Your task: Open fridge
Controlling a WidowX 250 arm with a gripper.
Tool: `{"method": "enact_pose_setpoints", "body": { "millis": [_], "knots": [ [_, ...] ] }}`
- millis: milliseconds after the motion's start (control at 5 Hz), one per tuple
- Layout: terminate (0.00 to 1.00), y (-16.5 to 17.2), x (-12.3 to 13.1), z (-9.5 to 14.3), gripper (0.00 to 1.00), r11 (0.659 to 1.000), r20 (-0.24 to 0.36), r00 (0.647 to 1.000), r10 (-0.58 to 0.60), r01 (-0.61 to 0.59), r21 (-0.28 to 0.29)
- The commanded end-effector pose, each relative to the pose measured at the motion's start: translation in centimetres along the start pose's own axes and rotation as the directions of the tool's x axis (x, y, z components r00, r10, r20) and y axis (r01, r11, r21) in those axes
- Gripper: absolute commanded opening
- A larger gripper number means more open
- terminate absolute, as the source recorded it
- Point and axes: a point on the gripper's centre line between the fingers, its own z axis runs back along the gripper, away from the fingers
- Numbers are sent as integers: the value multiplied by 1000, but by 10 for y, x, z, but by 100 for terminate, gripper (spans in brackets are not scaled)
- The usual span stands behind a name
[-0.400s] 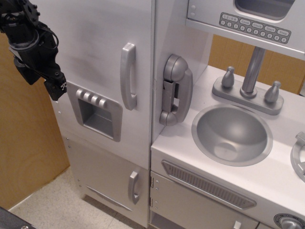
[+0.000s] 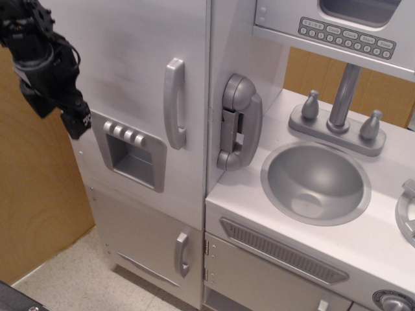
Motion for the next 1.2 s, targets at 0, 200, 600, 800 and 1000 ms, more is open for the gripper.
{"method": "enact_pose_setpoints", "body": {
  "millis": [0,200,600,800,1000],
  "knots": [
    [0,-54,21,22,100,997,63,996,-69,71,-32],
    [0,-76,30,44,100,994,139,986,-92,100,-49],
    [0,-107,46,60,100,984,175,977,-125,145,-105],
    [0,-110,56,52,100,991,184,979,-93,109,-79],
    [0,-102,67,52,100,999,222,975,10,0,-44]
  ]
}}
